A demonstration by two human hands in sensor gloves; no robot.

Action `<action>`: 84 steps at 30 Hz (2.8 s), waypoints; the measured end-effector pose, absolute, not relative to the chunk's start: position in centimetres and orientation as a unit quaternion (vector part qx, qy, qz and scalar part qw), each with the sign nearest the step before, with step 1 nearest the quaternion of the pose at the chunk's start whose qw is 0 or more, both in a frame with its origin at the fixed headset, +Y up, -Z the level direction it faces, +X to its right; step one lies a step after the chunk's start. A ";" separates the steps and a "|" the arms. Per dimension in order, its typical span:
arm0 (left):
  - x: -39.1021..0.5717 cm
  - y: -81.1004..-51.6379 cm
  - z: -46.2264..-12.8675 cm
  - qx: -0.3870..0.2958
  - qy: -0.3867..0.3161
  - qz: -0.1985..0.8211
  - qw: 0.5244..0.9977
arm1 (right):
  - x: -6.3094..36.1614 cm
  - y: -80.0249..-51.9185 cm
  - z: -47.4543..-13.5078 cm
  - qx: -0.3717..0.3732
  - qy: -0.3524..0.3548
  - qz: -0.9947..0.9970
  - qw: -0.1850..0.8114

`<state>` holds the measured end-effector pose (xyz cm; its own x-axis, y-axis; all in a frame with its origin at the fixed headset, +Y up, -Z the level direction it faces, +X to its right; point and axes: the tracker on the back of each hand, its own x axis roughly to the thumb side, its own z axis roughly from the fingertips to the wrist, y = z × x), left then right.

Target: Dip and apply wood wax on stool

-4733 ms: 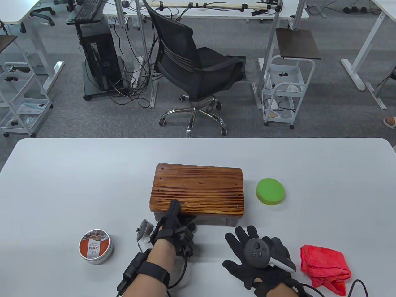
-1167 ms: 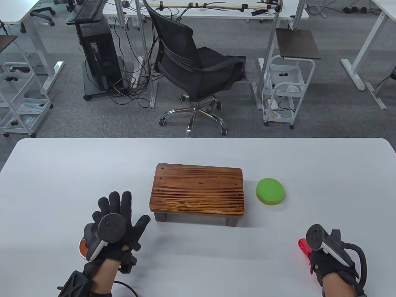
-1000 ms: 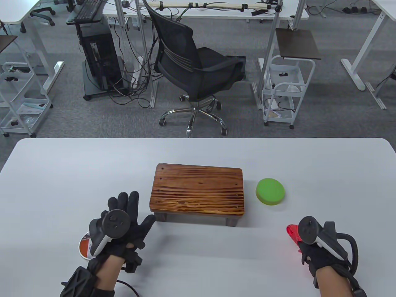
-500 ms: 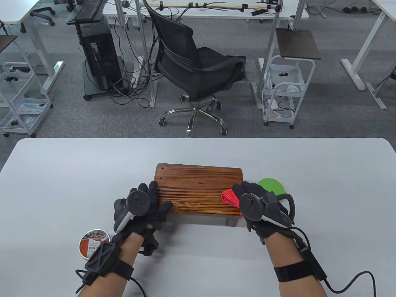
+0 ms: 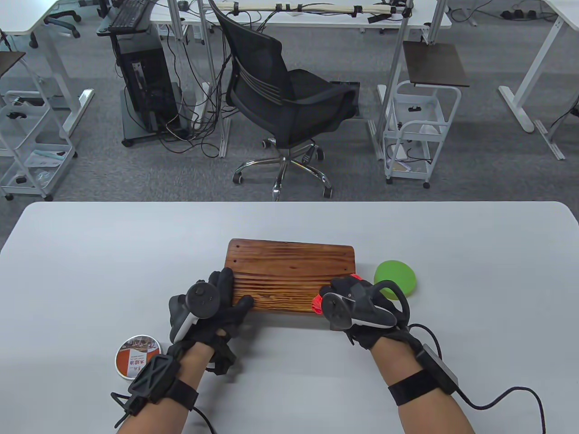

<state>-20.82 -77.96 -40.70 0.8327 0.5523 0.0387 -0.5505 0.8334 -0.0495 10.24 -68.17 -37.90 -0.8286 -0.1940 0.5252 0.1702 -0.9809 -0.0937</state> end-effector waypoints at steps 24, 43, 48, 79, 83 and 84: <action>-21.2 -78.1 -40.3 -0.017 0.000 0.324 0.946 | 9.7 -67.6 -40.5 -0.236 -0.024 -0.966 0.103; -21.2 -78.0 -40.4 -0.024 -0.002 0.326 0.945 | 8.5 -67.5 -42.7 -0.212 -0.055 -0.975 0.043; -21.2 -78.0 -40.4 -0.025 -0.002 0.326 0.945 | 5.4 -67.8 -40.3 -0.294 -0.042 -0.952 0.073; -21.1 -78.1 -40.5 -0.033 -0.004 0.308 0.951 | 1.7 -67.9 -41.9 -0.247 -0.042 -0.963 0.102; -21.1 -78.1 -40.5 -0.034 -0.005 0.307 0.951 | 0.4 -68.0 -40.4 -0.317 -0.039 -0.945 0.069; -21.1 -78.1 -40.5 -0.034 -0.005 0.306 0.951 | 0.5 -68.0 -40.5 -0.312 -0.037 -0.947 0.073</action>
